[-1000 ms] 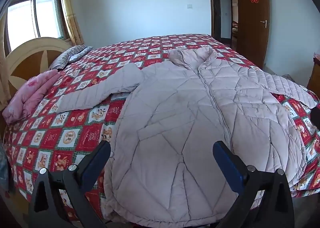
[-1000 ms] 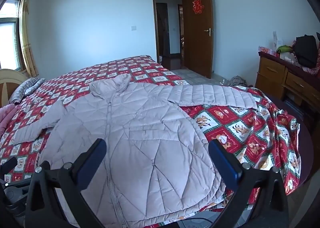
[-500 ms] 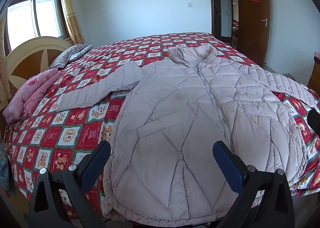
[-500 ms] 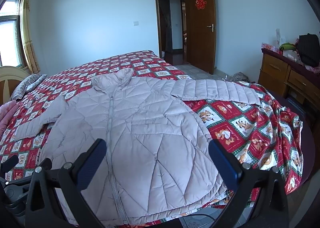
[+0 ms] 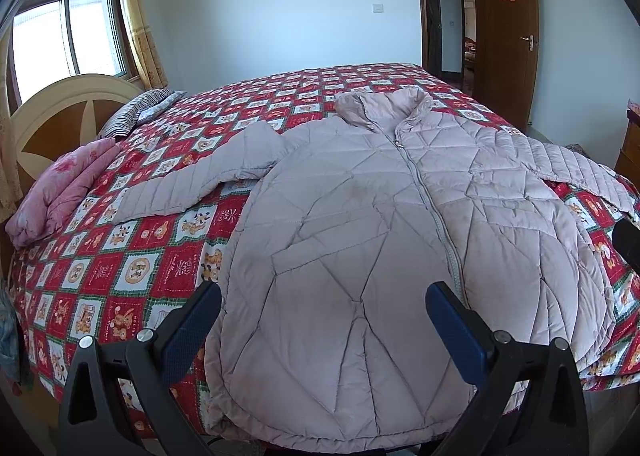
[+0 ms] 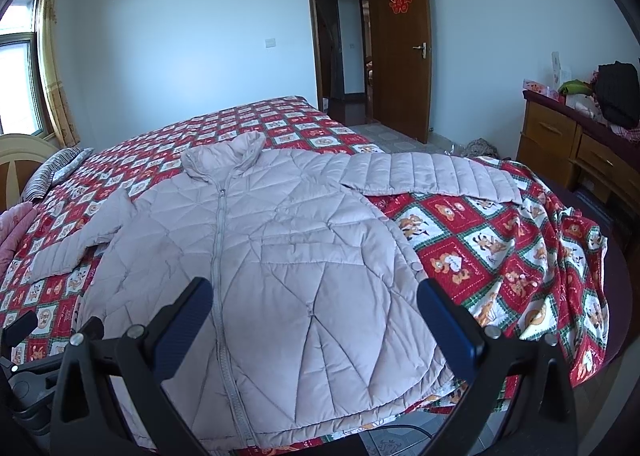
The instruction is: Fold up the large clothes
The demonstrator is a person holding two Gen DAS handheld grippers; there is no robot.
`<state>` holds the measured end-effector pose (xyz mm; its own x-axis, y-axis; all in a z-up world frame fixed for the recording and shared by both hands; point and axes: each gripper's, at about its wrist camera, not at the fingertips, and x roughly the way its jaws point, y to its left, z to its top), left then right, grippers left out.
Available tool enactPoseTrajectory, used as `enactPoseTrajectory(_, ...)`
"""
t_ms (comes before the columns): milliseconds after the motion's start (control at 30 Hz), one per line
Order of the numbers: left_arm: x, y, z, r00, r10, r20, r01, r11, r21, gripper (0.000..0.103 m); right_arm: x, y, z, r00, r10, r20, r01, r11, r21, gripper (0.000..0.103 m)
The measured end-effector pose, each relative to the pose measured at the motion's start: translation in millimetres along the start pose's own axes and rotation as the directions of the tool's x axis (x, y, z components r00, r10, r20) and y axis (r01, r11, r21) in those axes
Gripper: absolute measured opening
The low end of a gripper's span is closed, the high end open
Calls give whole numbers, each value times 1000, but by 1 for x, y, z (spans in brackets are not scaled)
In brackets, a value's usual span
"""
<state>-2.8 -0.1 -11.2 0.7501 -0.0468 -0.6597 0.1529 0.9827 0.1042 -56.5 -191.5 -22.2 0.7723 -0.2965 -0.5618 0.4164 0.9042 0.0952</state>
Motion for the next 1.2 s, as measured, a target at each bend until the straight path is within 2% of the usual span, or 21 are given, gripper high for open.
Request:
enactPoseTrajectory(433,-2,0,-1,1000,-22,5,22,1000,-10,102,6,-2,-1,999,0,-35,1,1000,9,103)
enactPoseTrajectory(1200,-2,-1,-2,1000,-27,4,27,1000,-9,102,9,-3,-3,999,-3,-42,4,1000,6,103)
